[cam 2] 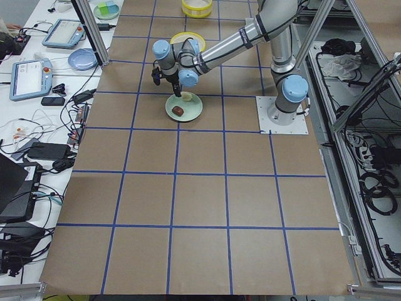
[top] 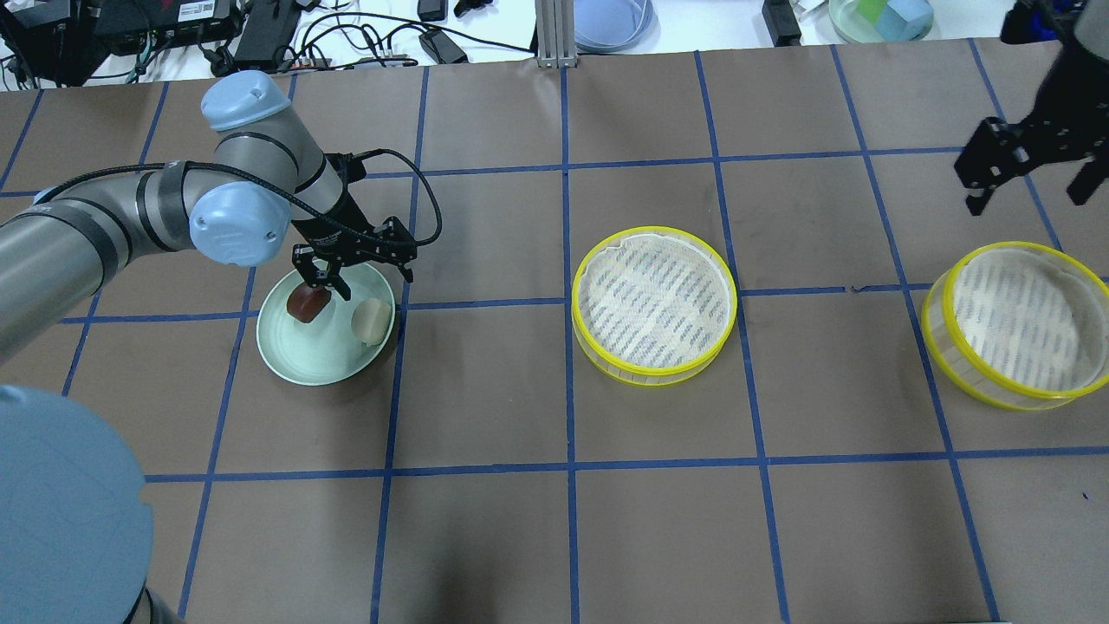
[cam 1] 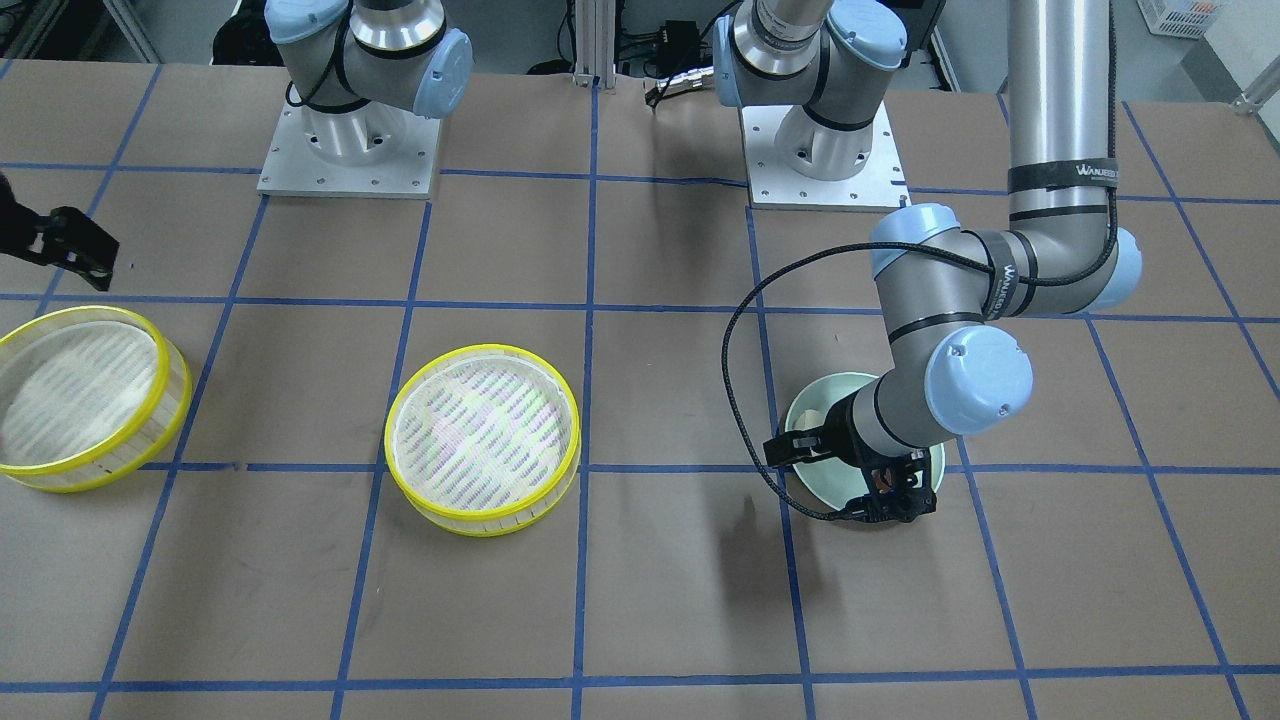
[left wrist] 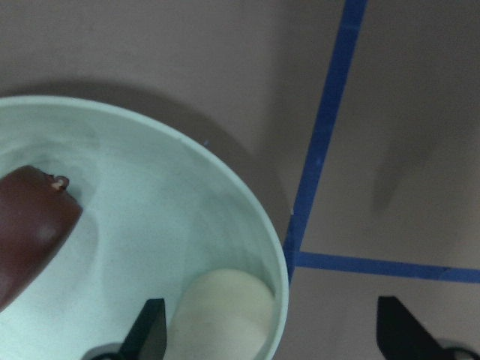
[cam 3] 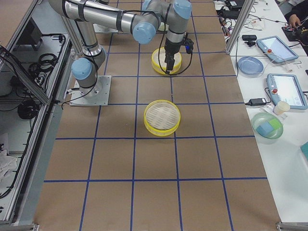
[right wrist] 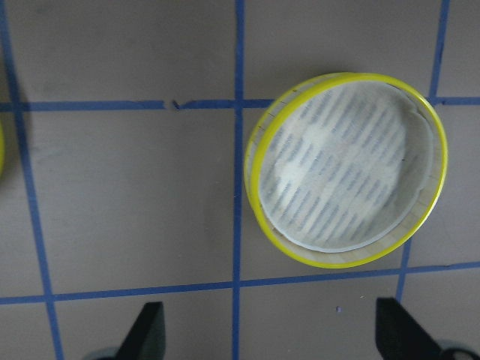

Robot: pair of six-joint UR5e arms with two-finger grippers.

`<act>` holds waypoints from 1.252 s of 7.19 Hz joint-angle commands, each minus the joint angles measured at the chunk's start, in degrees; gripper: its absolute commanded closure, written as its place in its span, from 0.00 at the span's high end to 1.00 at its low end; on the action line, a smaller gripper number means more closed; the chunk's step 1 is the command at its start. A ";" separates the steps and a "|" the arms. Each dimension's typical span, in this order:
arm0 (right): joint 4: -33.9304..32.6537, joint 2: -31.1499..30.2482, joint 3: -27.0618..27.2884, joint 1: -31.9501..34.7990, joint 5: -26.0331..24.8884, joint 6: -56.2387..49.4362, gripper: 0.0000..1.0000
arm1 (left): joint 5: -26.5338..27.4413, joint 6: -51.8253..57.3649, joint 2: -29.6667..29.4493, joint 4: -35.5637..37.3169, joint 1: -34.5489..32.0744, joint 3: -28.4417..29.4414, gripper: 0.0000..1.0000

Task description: Stack buns with steamer

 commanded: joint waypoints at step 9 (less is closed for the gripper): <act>-36.21 20.42 11.34 -21.53 1.14 -29.47 0.84 | 1.60 1.57 1.32 0.28 -0.01 -1.55 0.00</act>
